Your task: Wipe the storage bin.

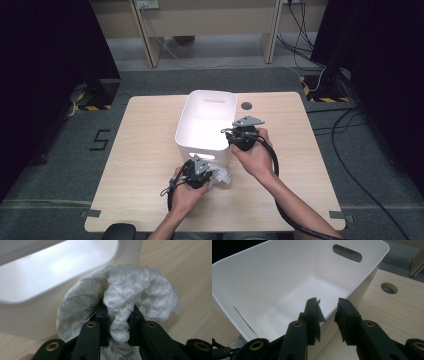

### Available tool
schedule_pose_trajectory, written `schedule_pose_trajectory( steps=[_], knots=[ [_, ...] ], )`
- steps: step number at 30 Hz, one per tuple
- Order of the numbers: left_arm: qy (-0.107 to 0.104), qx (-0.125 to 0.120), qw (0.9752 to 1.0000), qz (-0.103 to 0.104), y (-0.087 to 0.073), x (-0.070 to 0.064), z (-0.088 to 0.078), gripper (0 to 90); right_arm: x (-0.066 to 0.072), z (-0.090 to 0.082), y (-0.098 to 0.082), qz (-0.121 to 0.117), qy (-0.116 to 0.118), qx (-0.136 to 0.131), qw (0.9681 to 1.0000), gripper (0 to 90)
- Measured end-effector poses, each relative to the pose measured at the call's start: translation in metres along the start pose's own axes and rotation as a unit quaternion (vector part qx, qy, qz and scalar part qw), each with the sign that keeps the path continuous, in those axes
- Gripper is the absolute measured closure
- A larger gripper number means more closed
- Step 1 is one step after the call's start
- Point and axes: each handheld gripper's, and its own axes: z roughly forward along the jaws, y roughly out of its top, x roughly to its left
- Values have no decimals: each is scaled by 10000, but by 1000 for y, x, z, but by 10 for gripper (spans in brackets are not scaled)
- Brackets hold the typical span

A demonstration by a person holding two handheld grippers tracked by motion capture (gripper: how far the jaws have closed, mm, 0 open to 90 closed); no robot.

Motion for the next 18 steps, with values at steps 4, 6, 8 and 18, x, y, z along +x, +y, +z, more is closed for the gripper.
schedule_pose_trajectory(
  steps=[4,6,8,18],
  knots=[
    [-20,-1,10000,6,1,0,-1,760,0,0,0,4,6,0,10000,707],
    [-55,-31,10000,-16,2,-1,-1,760,0,0,0,15,8,1,10000,707],
    [-58,-60,10000,1,3,-2,-1,760,0,0,0,21,17,-4,10000,707],
    [-135,-181,9997,-28,8,-4,-2,765,-1,1,0,37,19,-11,10000,709]
  ],
)
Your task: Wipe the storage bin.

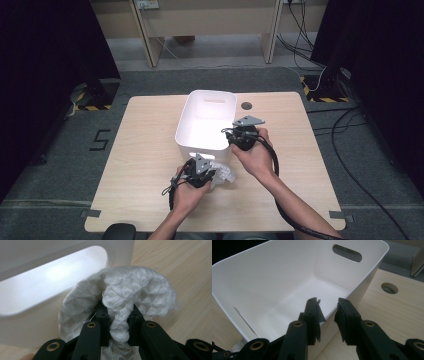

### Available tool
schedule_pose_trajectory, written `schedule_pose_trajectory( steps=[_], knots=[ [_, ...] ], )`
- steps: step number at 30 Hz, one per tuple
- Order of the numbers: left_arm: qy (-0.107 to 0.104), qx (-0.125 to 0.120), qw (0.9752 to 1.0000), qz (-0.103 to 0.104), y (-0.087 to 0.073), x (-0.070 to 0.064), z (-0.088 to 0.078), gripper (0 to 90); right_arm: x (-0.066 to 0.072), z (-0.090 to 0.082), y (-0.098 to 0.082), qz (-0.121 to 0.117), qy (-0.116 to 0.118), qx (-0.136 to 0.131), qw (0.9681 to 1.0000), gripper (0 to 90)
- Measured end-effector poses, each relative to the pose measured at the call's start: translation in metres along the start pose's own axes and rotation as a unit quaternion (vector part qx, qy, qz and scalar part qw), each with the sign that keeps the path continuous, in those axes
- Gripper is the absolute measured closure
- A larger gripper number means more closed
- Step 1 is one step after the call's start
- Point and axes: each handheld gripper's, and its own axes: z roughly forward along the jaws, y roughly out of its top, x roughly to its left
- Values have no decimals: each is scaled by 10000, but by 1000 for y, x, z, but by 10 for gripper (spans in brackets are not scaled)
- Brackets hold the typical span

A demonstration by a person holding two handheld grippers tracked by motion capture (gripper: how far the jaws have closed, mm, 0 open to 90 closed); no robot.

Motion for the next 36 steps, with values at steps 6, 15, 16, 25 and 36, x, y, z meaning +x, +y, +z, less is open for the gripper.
schedule_pose_trajectory(
  steps=[6,15,16,25,36],
  knots=[
    [-34,-70,10000,0,3,-2,-1,768,0,0,0,-2,-9,4,10000,710],
    [-74,-190,9998,-25,8,-4,-4,770,0,0,0,-15,-17,-6,10000,711],
    [-78,-197,9998,-6,9,-4,-5,770,0,0,0,-13,-16,-6,10000,712],
    [-87,-294,9995,21,18,-6,-12,770,0,0,0,-28,-19,-12,10000,712],
    [-115,-358,9993,11,23,-7,-16,770,0,0,0,-30,-20,-18,10000,712]
  ],
)
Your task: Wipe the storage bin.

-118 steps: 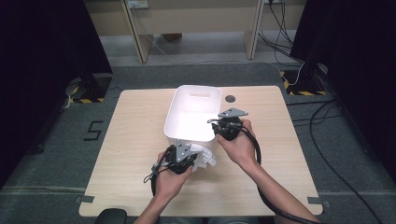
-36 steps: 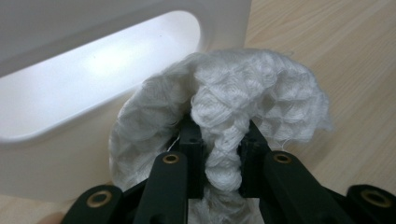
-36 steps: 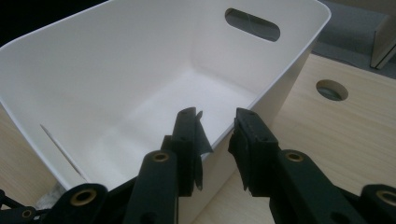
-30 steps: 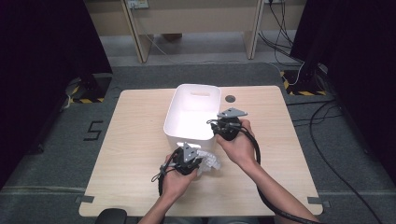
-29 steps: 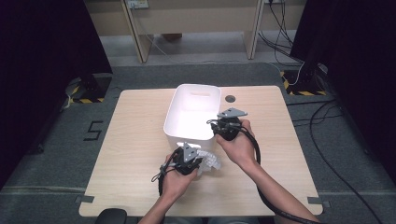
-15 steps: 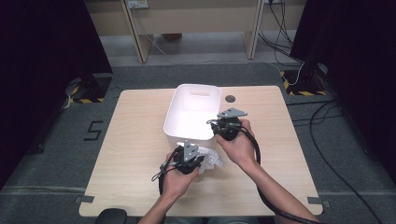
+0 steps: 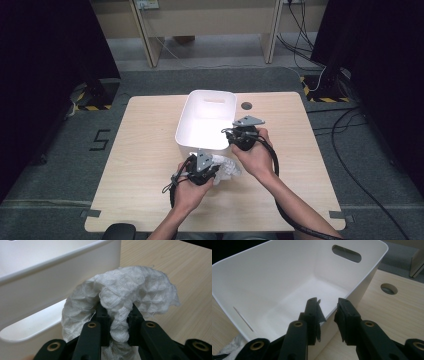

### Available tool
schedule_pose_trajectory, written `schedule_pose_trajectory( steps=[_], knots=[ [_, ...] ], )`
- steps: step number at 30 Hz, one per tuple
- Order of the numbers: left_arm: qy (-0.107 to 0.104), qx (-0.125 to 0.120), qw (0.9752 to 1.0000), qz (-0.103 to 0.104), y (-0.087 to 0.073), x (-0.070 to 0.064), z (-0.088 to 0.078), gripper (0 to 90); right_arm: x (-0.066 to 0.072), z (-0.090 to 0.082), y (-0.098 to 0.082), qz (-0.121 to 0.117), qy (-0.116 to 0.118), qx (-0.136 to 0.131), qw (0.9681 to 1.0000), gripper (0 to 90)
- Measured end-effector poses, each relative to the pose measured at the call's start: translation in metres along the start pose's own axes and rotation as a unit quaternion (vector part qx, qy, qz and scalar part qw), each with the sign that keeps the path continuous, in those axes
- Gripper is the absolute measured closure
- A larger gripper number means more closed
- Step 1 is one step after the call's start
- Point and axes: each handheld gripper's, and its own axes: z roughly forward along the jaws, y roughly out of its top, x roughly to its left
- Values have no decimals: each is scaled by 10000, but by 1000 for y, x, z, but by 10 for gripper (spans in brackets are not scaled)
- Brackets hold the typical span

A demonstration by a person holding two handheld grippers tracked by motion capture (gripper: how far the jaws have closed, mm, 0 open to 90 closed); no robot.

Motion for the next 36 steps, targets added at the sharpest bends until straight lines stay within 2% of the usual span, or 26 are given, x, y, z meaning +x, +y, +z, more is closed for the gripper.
schedule_pose_trajectory(
  steps=[17,36],
  knots=[
    [2,-108,9999,45,9,-2,-5,770,0,0,0,-14,-21,-2,10000,713],
    [-20,-276,9994,221,25,-10,-11,770,0,0,0,-27,-12,1,10000,714]
  ],
)
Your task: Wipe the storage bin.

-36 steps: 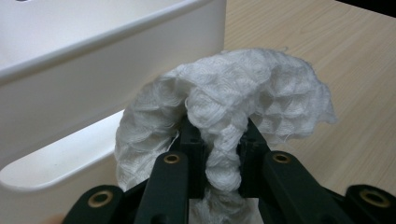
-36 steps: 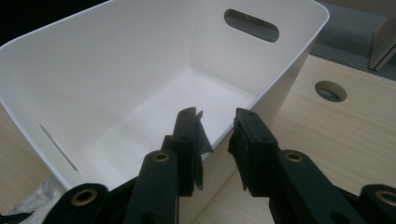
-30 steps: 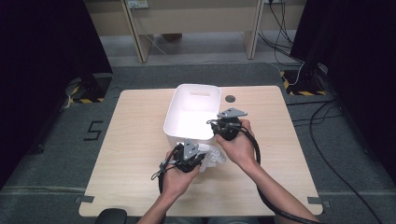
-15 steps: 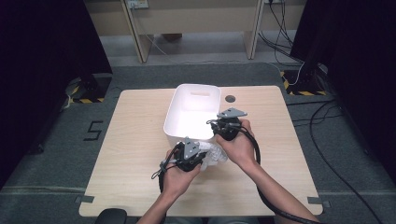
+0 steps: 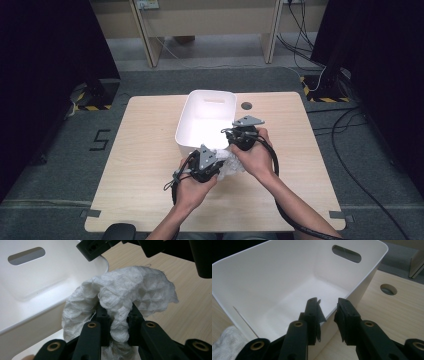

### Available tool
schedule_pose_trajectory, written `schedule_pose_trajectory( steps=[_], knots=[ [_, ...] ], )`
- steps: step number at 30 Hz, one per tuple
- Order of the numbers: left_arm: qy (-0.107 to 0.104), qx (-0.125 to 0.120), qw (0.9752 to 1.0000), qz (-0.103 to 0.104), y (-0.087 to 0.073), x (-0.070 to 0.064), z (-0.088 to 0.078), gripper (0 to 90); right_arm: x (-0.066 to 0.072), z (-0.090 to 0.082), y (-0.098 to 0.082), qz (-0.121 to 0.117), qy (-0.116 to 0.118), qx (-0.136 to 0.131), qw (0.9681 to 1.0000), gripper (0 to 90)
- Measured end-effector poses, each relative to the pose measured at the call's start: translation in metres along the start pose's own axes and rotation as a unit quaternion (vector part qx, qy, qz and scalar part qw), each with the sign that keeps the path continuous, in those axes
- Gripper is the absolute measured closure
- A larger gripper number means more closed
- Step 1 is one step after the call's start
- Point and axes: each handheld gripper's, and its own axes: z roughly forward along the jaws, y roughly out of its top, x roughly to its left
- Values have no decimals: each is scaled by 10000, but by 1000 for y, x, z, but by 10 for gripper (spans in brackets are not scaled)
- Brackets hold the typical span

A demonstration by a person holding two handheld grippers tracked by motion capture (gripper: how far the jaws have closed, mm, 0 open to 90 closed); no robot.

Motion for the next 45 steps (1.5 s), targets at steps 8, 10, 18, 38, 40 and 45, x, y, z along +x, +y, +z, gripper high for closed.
schedule_pose_trajectory(
  steps=[8,10,18,38,40,45],
  knots=[
    [-2,-14,10000,14,2,-1,2,770,0,0,0,-7,0,-6,10000,715],
    [-1,-11,10000,27,2,-1,3,770,0,0,0,-21,-6,-5,10000,715],
    [-16,-4,10000,29,2,-2,5,769,0,0,0,-16,1,-1,10000,715],
    [-67,91,9999,99,-8,-5,20,769,0,0,0,-11,23,-2,10000,715],
    [-77,97,9999,81,-10,-6,23,769,0,0,0,-10,24,3,10000,716],
    [-98,164,9998,104,-15,-7,29,769,0,0,0,-12,28,2,10000,715]
  ],
)
